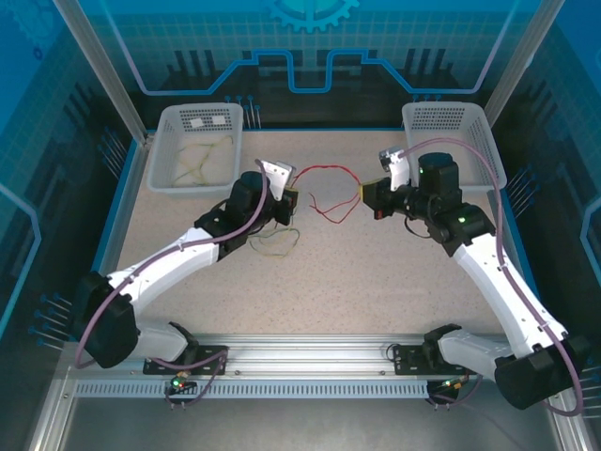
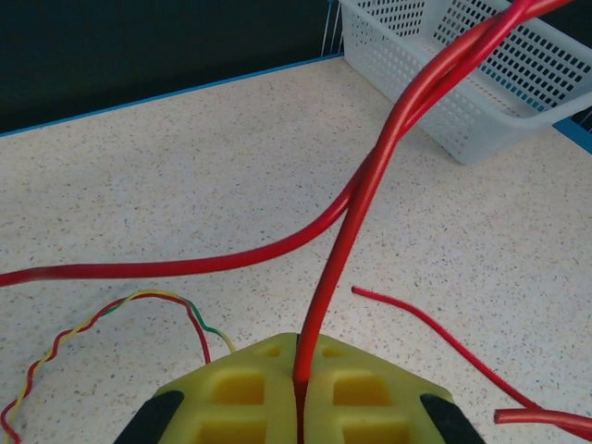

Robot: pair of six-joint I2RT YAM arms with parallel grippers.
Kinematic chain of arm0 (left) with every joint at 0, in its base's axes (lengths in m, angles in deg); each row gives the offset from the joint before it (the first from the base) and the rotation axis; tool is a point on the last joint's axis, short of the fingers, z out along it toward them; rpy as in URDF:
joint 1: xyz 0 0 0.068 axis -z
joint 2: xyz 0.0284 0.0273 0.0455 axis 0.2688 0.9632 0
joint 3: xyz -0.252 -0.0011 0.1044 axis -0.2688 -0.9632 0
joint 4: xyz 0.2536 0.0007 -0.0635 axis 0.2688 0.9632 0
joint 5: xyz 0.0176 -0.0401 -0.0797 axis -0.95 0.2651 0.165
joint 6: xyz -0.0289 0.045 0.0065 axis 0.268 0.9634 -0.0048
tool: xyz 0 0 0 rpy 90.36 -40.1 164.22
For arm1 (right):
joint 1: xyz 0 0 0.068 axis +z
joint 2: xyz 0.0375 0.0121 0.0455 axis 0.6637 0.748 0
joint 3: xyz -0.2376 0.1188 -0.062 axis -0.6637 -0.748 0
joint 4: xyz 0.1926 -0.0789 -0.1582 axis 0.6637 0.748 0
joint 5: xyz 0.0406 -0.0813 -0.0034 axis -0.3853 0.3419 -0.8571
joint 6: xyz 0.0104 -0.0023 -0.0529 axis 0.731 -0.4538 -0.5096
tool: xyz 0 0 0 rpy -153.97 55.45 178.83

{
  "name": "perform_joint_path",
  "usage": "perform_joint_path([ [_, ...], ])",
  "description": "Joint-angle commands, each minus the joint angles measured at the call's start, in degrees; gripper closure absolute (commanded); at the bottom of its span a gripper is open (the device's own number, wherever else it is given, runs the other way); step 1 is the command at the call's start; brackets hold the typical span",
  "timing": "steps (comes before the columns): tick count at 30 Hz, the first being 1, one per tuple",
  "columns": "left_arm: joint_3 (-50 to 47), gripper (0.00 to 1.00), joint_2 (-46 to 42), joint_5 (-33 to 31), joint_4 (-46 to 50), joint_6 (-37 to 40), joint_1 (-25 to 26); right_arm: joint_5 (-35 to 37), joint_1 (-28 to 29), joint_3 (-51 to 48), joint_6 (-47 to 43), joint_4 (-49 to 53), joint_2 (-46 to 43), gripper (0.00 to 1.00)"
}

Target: Untangle the cables

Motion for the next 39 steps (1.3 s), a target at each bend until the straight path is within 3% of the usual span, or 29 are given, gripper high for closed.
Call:
perform_joint_path([
  [1,-2.10,0.97,-2.61,-1.97,-3.06,4.78,-0.32,-1.94,-0.73,-2.93,-2.10,-2.54,0.91,1.00],
  [7,-5.61,1.00,-3.39,-5.29,-7.74,10.97,-0.32,-3.87,-0.74,-10.36,-3.16,-7.45,1.29,0.96],
  [10,-5.08,1.00,-2.10,-4.25,-7.60,14.51,-0.26,-4.08,-0.64,-13.14,-3.16,-8.20,0.93,0.84],
  [12,-4.19,1.00,-1.32,-3.25,-6.66,16.23,-0.23,-3.30,-0.66,-13.76,-2.64,-8.60,-0.03,0.81],
  [16,-2.56,1.00,-1.98,-0.03,-5.95,17.87,-0.10,-1.53,-0.65,-17.01,-2.62,-8.70,-3.59,0.37],
  [21,-5.18,1.00,-4.00,5.96,-9.01,27.46,0.60,0.38,-0.90,-15.22,-1.16,-8.26,-7.92,0.17],
  [23,-5.74,1.00,-4.60,9.92,-8.70,31.01,0.74,-0.29,-1.25,-11.55,0.95,-6.64,-7.14,0.14],
  [27,-6.35,1.00,-5.04,13.46,-9.99,34.77,0.77,-11.34,-3.18,-3.65,3.36,-2.88,-0.77,0.17],
  [35,-8.60,1.00,-5.31,22.16,-14.80,38.12,0.88,-34.54,-3.23,7.62,0.17,1.68,13.54,0.23],
  [39,-8.39,1.00,-5.03,25.23,-15.42,38.43,0.93,-40.02,-0.26,9.47,-3.22,1.66,16.42,0.22],
])
